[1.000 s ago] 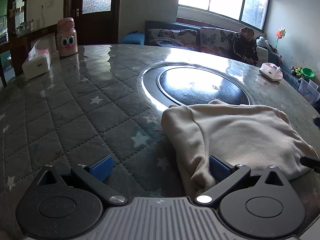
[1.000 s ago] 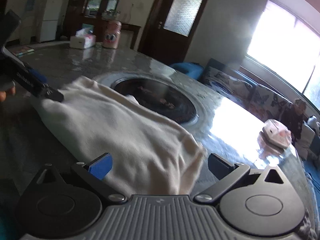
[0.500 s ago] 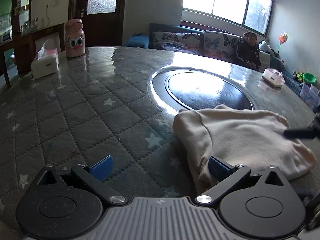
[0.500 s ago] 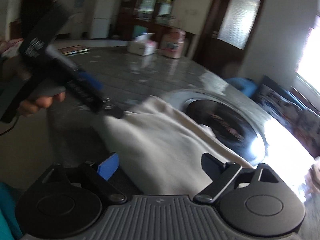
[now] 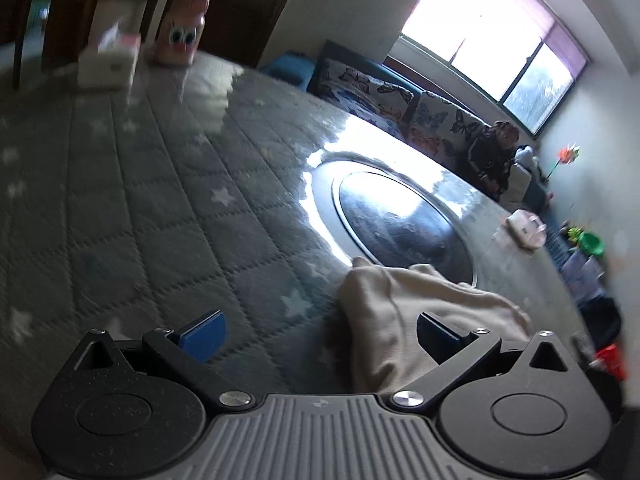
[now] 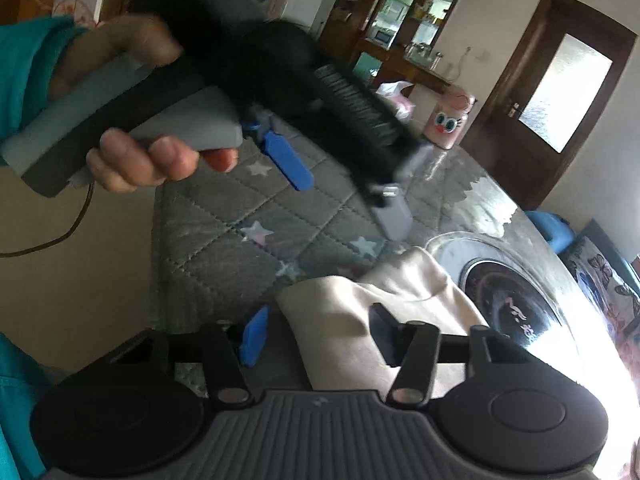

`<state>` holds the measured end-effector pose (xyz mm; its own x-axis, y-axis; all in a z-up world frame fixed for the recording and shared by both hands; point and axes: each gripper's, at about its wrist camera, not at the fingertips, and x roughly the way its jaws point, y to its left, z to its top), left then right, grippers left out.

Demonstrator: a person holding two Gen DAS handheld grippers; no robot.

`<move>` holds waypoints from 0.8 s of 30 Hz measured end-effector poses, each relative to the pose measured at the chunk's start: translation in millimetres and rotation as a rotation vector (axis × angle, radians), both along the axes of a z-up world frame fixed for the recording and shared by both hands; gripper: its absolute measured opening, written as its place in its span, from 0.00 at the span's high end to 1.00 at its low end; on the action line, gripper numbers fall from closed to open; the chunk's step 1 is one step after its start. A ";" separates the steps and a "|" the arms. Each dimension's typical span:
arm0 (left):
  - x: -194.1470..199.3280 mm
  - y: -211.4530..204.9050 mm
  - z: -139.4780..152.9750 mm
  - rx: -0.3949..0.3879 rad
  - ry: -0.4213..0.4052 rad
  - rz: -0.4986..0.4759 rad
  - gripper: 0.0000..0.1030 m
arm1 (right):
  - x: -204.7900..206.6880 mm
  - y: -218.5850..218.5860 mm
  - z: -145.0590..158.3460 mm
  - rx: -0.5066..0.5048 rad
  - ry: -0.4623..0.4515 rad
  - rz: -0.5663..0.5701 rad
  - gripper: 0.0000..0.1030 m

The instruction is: Fold clothes

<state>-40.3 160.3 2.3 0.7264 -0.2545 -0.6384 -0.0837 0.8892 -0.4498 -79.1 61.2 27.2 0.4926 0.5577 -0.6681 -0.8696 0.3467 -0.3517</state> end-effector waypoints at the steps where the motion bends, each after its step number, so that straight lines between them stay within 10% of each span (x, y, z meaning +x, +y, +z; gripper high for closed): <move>1: 1.8 -1.6 -1.3 -0.012 0.006 -0.003 0.00 | -0.2 1.5 -1.7 -0.010 -0.006 -0.002 0.58; 6: 11.4 -10.2 -8.0 -0.095 0.042 -0.021 0.00 | 8.1 -5.3 6.2 0.044 0.030 -0.051 0.83; 16: 32.0 -19.3 -17.0 -0.285 0.111 0.011 0.03 | 34.2 -41.1 41.7 0.256 0.203 -0.149 0.88; 24: 40.6 -26.5 -34.0 -0.467 0.148 -0.015 0.39 | 34.1 -52.6 39.4 0.297 0.236 -0.145 0.89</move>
